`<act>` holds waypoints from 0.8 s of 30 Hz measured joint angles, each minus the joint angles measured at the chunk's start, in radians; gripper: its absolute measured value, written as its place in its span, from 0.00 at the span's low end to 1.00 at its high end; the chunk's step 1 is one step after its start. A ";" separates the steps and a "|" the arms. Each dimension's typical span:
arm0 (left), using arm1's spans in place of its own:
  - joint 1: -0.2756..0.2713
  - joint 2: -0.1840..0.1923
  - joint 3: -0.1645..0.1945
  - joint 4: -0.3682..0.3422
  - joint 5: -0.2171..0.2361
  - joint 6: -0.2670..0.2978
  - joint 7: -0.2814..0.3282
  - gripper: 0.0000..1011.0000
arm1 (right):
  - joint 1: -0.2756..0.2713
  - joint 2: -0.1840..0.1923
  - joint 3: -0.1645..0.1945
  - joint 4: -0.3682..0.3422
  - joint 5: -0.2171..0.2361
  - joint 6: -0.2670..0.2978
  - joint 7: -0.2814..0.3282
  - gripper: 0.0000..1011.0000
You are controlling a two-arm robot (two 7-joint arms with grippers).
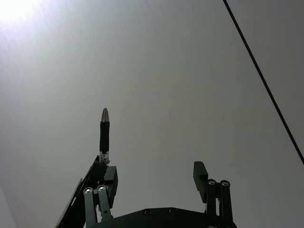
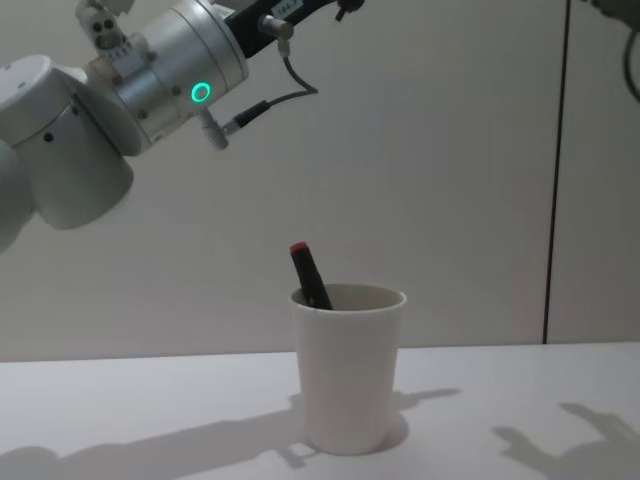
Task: Place the pen into the pen holder.
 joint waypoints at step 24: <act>0.003 0.002 -0.001 -0.005 0.004 0.001 0.005 0.14 | 0.058 -0.053 -0.025 0.037 -0.052 0.001 0.010 0.99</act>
